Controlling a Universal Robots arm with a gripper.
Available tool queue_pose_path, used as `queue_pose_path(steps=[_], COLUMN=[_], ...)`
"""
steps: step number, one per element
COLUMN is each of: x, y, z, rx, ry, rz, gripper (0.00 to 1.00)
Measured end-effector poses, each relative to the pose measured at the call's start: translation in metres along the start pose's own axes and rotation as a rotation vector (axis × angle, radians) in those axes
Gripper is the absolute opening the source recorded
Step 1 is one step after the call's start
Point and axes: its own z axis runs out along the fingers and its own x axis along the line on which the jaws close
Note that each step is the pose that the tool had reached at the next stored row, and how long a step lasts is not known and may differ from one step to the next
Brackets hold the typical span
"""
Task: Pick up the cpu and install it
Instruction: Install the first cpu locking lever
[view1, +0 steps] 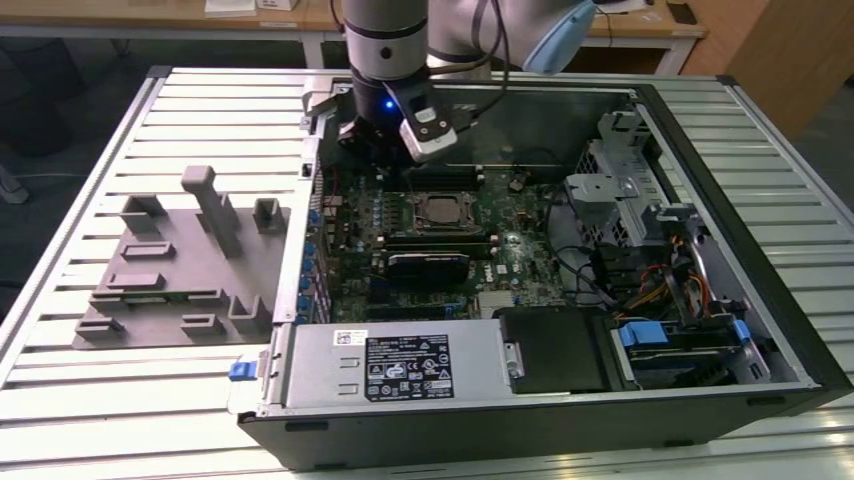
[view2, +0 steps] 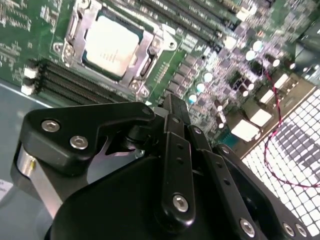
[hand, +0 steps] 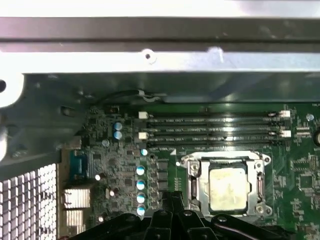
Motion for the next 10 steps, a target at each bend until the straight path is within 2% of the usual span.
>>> queue_pose_path(steps=[4,10], x=[0.0039,0.0083], y=[-0.0001,-0.0003], z=[-0.0002,-0.0004], rx=[-0.0317,-0.0976], ry=[0.0014,0.0038], rz=[0.001,0.004], gripper=[0.11,0.11])
